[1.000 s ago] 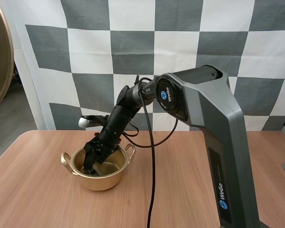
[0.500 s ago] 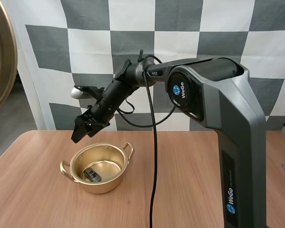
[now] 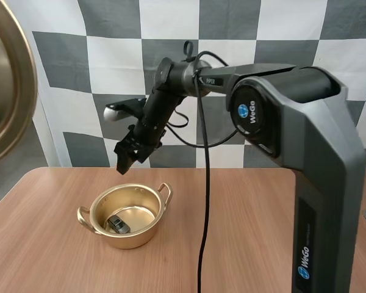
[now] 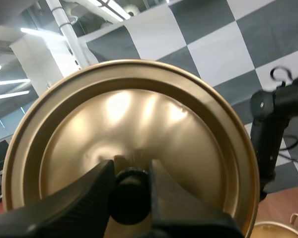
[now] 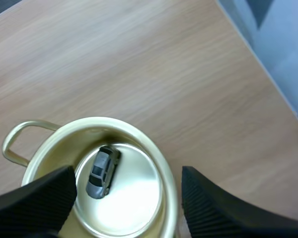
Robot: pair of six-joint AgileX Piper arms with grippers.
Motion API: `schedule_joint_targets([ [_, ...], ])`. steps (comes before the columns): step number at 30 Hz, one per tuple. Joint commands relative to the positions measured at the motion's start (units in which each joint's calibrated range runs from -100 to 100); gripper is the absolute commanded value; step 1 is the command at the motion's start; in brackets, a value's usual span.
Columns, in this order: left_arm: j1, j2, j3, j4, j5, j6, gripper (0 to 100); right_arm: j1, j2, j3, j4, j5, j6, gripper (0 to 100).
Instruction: Open the pot, put the car inside, and close it
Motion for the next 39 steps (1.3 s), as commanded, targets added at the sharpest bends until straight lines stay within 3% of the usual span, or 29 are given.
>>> schedule_joint_targets([
  [1,-0.01,0.01,4.56,1.20,0.06,-0.06,0,-1.98,-6.74,-0.06,-0.67,-1.19,2.52,100],
  [6,-0.01,3.23,13.00,0.44,-6.75,-1.99,0,-7.19,-20.09,-0.06,0.07,0.00,2.52,100],
  [12,-0.01,12.03,20.10,-6.45,-18.96,-1.94,0,-12.12,-36.40,-0.06,0.07,0.00,2.52,100],
  [22,-0.01,33.07,21.50,-12.46,-25.74,-1.94,0,-12.96,-60.12,-0.06,-0.94,0.00,3.69,100],
  [30,-0.01,45.57,22.61,-12.82,-21.58,-1.94,0,-12.96,-65.60,0.08,-6.87,0.00,7.77,100],
  [39,-0.01,52.98,29.94,-15.18,-28.90,1.83,0,-12.96,-65.60,0.19,-10.57,0.00,11.12,100],
])
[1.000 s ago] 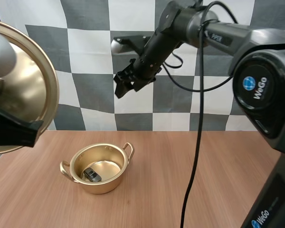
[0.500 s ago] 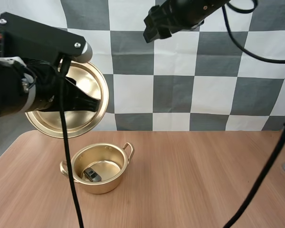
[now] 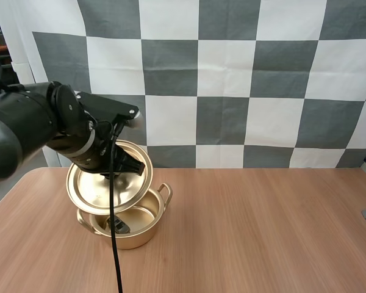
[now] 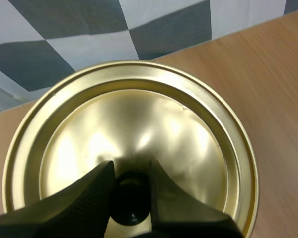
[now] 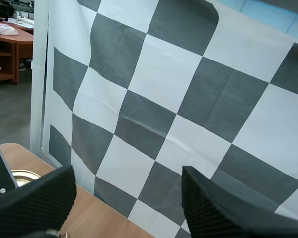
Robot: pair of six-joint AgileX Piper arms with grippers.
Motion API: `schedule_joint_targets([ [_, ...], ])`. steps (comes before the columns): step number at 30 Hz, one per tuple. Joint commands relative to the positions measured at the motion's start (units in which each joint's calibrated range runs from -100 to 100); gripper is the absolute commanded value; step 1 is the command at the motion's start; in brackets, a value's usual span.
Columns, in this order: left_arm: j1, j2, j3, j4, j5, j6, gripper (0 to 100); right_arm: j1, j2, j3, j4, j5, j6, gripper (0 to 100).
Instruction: Open the pot, put the car inside, and close it
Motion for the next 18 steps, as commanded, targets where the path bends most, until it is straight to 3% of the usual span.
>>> schedule_joint_targets([
  [1,-0.01,1.34,1.64,-0.03,-1.90,0.16,0,-0.05,-0.03,0.07,0.02,0.00,0.02,100],
  [7,-0.01,4.43,2.97,-0.18,-4.07,0.29,0,-0.05,-0.03,0.07,0.02,0.00,0.02,100],
  [18,-0.01,9.07,3.03,-7.06,-6.62,4.24,0,-0.05,-0.33,0.07,0.02,0.00,0.35,100],
])
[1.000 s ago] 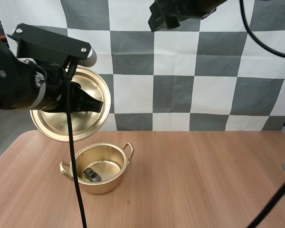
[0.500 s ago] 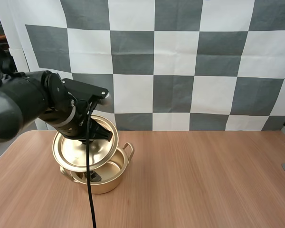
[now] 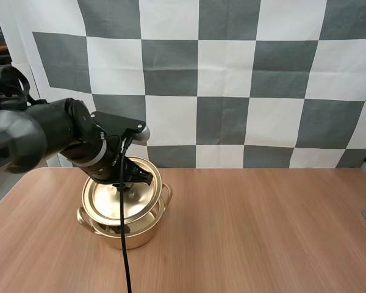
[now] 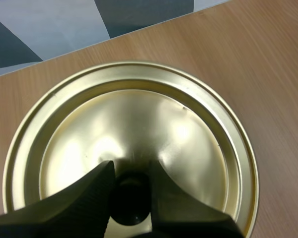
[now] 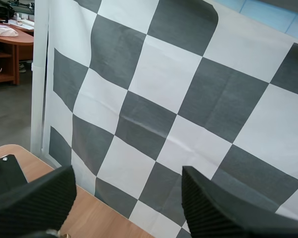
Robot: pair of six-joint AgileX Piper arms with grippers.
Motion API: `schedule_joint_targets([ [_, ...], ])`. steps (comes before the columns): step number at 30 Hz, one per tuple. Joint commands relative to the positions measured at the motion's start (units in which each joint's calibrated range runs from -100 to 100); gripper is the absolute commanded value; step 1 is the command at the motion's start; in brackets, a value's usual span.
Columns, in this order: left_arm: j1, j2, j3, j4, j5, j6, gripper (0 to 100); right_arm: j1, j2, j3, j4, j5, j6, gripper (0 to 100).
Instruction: Open the pot, put the car inside, and close it
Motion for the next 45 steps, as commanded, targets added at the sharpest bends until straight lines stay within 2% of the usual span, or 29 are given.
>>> schedule_joint_targets([
  [1,-0.01,1.25,0.05,-0.13,-0.58,-0.02,0,-0.05,-0.19,0.07,0.02,0.00,-0.01,100],
  [21,-0.01,11.51,0.05,1.14,-5.22,0.69,0,-0.05,-2.64,0.07,-0.09,0.00,-0.01,100],
  [35,-0.01,11.81,0.05,1.27,-8.76,0.69,0,-0.05,-2.64,0.07,-0.09,0.00,-0.01,100],
  [45,-0.01,11.81,0.05,1.27,-4.82,2.15,0,-0.05,-2.64,0.07,-0.09,0.00,-0.01,100],
])
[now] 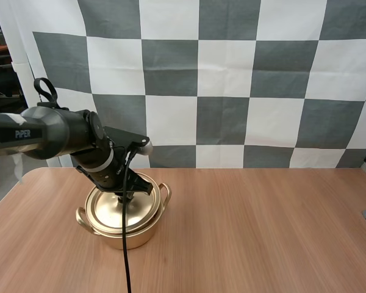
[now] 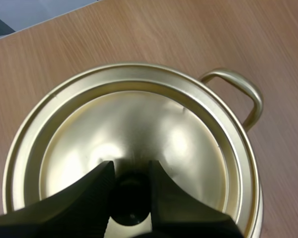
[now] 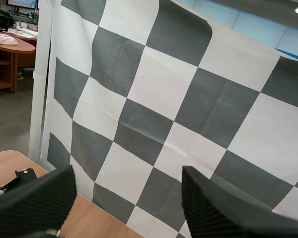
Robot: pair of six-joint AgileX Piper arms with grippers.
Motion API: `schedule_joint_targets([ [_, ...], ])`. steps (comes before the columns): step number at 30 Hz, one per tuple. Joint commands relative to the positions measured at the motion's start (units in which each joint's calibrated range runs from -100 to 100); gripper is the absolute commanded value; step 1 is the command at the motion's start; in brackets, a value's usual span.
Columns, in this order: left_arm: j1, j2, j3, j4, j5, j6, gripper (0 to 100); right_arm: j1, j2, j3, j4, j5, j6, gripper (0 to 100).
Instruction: Open the pot, put the car inside, and close it
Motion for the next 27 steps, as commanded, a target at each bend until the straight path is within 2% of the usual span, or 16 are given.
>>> schedule_joint_targets([
  [1,-0.01,-0.08,0.05,0.05,0.77,0.09,0,-0.05,-0.03,0.07,-0.09,0.00,0.03,100],
  [23,-0.01,1.45,0.05,0.05,2.78,-0.13,0,-0.05,-0.03,0.07,-0.09,0.00,0.03,100],
  [27,-0.01,3.65,0.05,0.05,3.46,-0.42,5,-0.05,-0.03,0.07,-0.09,0.00,0.03,100],
])
